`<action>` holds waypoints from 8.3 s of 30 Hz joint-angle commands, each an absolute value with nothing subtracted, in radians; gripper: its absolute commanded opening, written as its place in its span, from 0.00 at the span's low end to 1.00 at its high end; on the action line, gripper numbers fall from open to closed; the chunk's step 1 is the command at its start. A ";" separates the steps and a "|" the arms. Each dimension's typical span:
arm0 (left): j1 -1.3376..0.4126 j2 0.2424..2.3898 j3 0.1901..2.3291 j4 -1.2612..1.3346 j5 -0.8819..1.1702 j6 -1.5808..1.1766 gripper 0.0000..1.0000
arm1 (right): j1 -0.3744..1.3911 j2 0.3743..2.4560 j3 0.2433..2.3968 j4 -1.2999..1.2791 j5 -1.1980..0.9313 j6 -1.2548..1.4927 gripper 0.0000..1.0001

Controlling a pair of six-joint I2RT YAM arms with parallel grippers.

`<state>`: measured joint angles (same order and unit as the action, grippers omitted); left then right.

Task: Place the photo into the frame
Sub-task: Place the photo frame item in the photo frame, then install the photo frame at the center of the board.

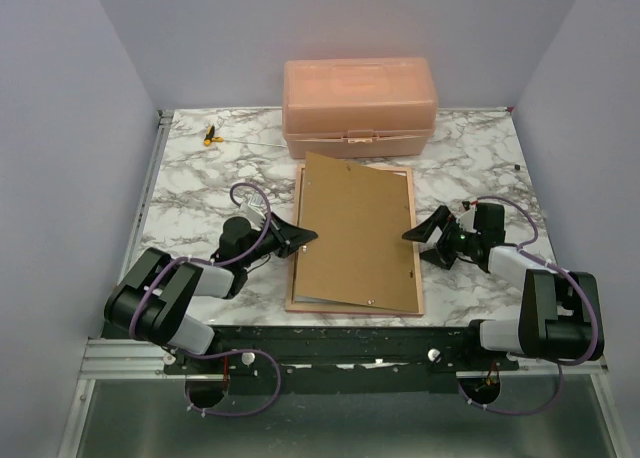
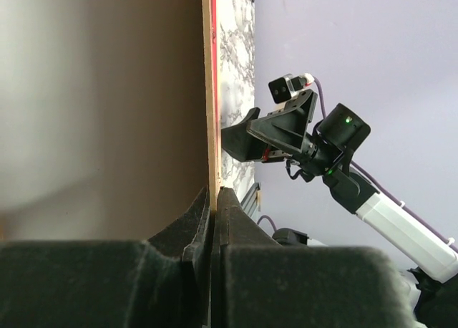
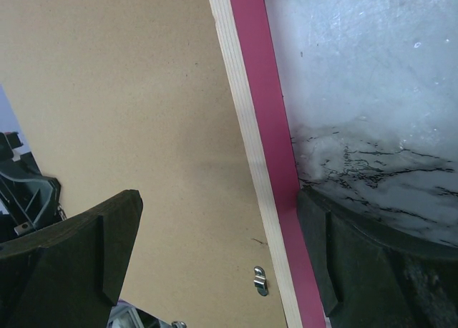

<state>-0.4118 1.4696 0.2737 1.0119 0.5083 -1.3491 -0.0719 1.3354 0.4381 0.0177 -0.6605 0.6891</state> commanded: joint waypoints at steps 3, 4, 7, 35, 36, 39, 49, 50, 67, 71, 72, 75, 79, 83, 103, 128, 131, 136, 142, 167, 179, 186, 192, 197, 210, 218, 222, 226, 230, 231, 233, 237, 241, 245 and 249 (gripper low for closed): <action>-0.417 1.432 0.316 1.052 0.549 -1.294 0.00 | -0.061 1.391 0.384 -0.072 -0.589 0.646 0.99; -0.416 1.422 0.315 1.046 0.547 -1.288 0.00 | -0.060 1.392 0.385 -0.072 -0.588 0.646 0.99; -0.410 1.384 0.306 1.020 0.538 -1.270 0.00 | -0.061 1.390 0.385 -0.075 -0.583 0.647 0.98; -0.325 1.356 0.347 0.947 0.600 -1.237 0.00 | -0.060 1.376 0.380 -0.083 -0.572 0.652 0.80; -0.325 1.362 0.353 0.946 0.610 -1.232 0.00 | -0.061 1.376 0.380 -0.082 -0.574 0.653 0.80; -0.314 1.377 0.376 0.912 0.637 -1.211 0.00 | -0.061 1.374 0.382 -0.084 -0.577 0.651 0.80; -0.311 1.417 0.379 0.896 0.661 -1.226 0.00 | -0.059 1.368 0.394 -0.101 -0.581 0.647 0.80; -0.313 1.422 0.376 0.896 0.659 -1.231 0.00 | -0.060 1.368 0.396 -0.101 -0.581 0.647 0.80; -0.368 1.515 0.340 0.999 0.583 -1.282 0.00 | -0.061 1.381 0.398 -0.102 -0.595 0.644 0.80; -0.377 1.524 0.330 1.014 0.572 -1.287 0.00 | -0.060 1.384 0.395 -0.097 -0.597 0.643 0.80; -0.380 1.525 0.328 1.013 0.572 -1.284 0.00 | -0.060 1.385 0.395 -0.097 -0.596 0.643 0.80; -0.384 1.528 0.323 0.997 0.568 -1.267 0.00 | -0.059 1.384 0.394 -0.096 -0.595 0.645 0.80; -0.385 1.518 0.328 0.921 0.563 -1.220 0.01 | -0.061 1.385 0.394 -0.095 -0.595 0.644 0.80; -0.387 1.484 0.357 0.778 0.552 -1.149 0.17 | -0.060 1.386 0.396 -0.097 -0.597 0.642 0.80; -0.516 1.446 0.740 -0.132 0.226 -0.765 0.68 | -0.059 1.410 0.409 -0.094 -0.604 0.629 0.80; -0.599 1.388 0.856 -0.451 -0.060 -0.712 0.88 | -0.058 1.409 0.429 -0.124 -0.593 0.624 0.83; -0.544 1.348 0.783 -0.366 0.082 -0.727 0.87 | -0.057 1.412 0.471 -0.179 -0.565 0.607 0.83; -0.451 1.306 0.679 -0.237 0.297 -0.772 0.85 | -0.051 1.456 0.567 -0.293 -0.490 0.551 0.83; -0.413 1.333 0.680 -0.236 0.424 -0.749 0.83 | -0.033 1.554 0.657 -0.376 -0.464 0.500 0.83; -0.427 1.098 0.590 -0.533 0.292 -0.653 0.84 | 0.327 1.552 0.632 -0.523 -0.254 0.644 0.87; -0.425 1.207 0.631 -0.575 0.165 -0.622 0.80 | 0.332 1.573 0.656 -0.573 -0.223 0.642 0.86; -0.438 1.237 0.636 -0.467 0.297 -0.617 0.74 | 0.351 1.518 0.612 -0.563 -0.246 0.699 0.86; -0.481 1.331 0.719 -0.434 0.341 -0.610 0.74 | 0.356 1.466 0.554 -0.547 -0.250 0.739 0.86; -0.494 1.355 0.755 -0.460 0.303 -0.603 0.77 | 0.355 1.450 0.534 -0.531 -0.251 0.754 0.86; -0.533 1.359 0.702 -0.571 0.050 -0.608 0.58 | 0.357 1.471 0.527 -0.506 -0.254 0.750 0.86; -0.558 1.375 0.692 -0.602 -0.035 -0.615 0.49 | 0.359 1.495 0.546 -0.499 -0.257 0.738 0.85; -0.564 1.377 0.688 -0.620 -0.067 -0.621 0.39 | 0.359 1.498 0.556 -0.500 -0.252 0.735 0.85; -0.565 1.386 0.697 -0.626 -0.076 -0.621 0.24 | 0.358 1.506 0.561 -0.500 -0.255 0.730 0.85; -0.567 1.403 0.716 -0.629 -0.071 -0.617 0.11 | 0.360 1.506 0.565 -0.508 -0.247 0.722 0.85; -0.568 1.405 0.720 -0.629 -0.068 -0.616 0.08 | 0.360 1.506 0.564 -0.509 -0.244 0.722 0.85; -0.569 1.406 0.726 -0.624 -0.056 -0.609 0.02 | 0.362 1.506 0.566 -0.513 -0.238 0.718 0.85; -0.569 1.390 0.732 -0.617 -0.026 -0.608 0.00 | 0.365 1.506 0.568 -0.523 -0.226 0.713 0.85; -0.569 1.338 0.745 -0.623 0.000 -0.629 0.04 | 0.370 1.509 0.584 -0.536 -0.214 0.707 0.85; -0.567 1.282 0.780 -0.683 0.000 -0.660 0.56 | 0.378 1.518 0.594 -0.541 -0.215 0.705 0.85; -0.563 1.244 0.811 -0.738 -0.024 -0.677 0.70 | 0.394 1.533 0.609 -0.543 -0.209 0.703 0.85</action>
